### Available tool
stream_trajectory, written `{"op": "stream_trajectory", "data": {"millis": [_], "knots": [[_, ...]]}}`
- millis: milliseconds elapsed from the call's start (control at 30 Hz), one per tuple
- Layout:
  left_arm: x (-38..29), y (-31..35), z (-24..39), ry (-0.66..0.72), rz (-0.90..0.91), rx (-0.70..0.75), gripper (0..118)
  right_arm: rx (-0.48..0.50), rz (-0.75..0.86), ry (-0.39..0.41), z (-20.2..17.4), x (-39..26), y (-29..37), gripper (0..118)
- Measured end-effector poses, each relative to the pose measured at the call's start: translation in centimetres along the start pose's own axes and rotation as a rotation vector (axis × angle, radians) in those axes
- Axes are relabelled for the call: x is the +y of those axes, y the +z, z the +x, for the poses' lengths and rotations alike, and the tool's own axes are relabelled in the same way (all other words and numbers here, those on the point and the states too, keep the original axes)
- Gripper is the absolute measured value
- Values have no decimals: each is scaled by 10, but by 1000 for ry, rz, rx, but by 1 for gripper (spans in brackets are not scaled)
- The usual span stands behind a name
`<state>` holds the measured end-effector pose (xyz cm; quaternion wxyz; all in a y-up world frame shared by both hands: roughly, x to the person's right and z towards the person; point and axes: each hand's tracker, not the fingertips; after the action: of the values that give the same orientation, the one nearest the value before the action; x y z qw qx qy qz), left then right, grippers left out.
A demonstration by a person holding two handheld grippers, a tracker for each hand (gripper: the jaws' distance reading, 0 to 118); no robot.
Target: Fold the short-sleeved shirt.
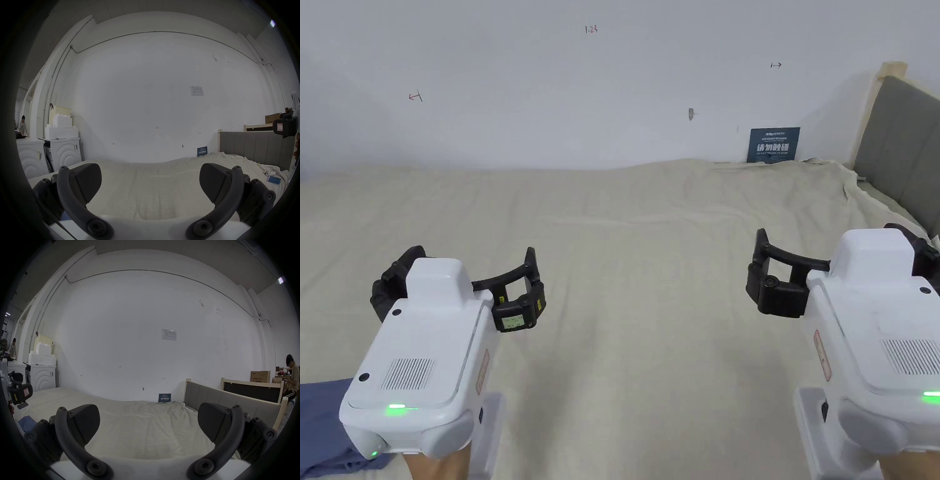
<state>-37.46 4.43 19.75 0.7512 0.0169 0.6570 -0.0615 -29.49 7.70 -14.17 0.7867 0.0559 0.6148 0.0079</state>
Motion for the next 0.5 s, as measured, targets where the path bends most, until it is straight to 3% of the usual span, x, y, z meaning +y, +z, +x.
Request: {"op": "stream_trajectory", "data": {"millis": [500], "knots": [[1, 0, 2, -2, 0, -5, 118, 7, -17, -17, 4, -1, 0, 118]]}}
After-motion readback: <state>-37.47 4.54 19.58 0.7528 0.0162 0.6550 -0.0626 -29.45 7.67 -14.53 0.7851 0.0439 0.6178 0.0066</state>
